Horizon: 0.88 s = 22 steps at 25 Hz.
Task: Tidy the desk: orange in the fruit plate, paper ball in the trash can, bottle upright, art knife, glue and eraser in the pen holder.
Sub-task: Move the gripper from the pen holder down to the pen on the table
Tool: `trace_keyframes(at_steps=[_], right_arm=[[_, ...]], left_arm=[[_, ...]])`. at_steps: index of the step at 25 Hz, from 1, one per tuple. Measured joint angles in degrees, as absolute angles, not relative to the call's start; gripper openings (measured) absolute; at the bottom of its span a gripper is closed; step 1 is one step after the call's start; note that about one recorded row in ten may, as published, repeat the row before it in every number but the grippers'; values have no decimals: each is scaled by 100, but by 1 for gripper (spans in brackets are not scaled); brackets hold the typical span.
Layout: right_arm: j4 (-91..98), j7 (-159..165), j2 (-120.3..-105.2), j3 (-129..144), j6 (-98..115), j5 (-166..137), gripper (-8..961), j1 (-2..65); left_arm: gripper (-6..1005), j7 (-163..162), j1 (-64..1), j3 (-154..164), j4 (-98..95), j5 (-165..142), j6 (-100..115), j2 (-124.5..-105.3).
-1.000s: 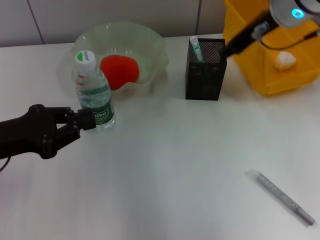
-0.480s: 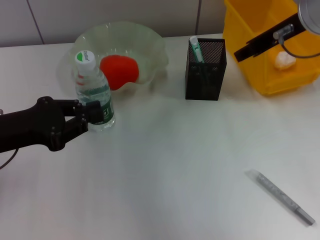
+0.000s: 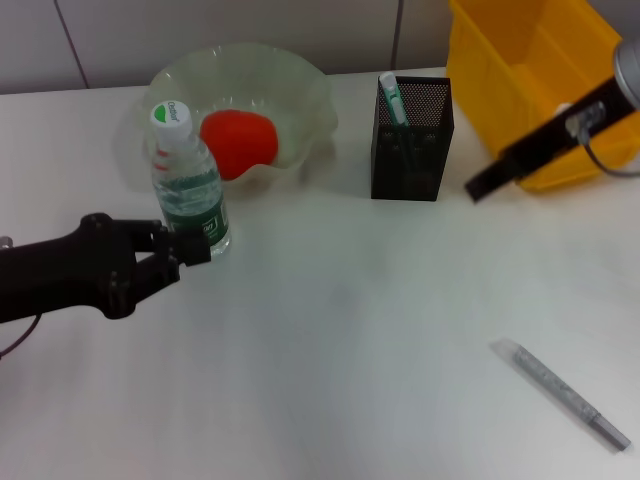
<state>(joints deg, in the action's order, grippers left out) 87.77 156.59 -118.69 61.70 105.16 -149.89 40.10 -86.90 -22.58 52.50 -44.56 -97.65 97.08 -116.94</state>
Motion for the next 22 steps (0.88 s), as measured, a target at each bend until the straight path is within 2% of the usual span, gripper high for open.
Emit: trace_keyframes(at_steps=[17,22], right_arm=[[8552,15923,-11906,5939,11693,-14242,467,3803],[8673,16078,-11872,5974,11943,-14264,466,3830]], left_arm=[[139,-8639,-2110,5144,-4456,-9933,9600,-11806],[138,-8630,-2109,5092,-4456,-9930,9554,-11806]])
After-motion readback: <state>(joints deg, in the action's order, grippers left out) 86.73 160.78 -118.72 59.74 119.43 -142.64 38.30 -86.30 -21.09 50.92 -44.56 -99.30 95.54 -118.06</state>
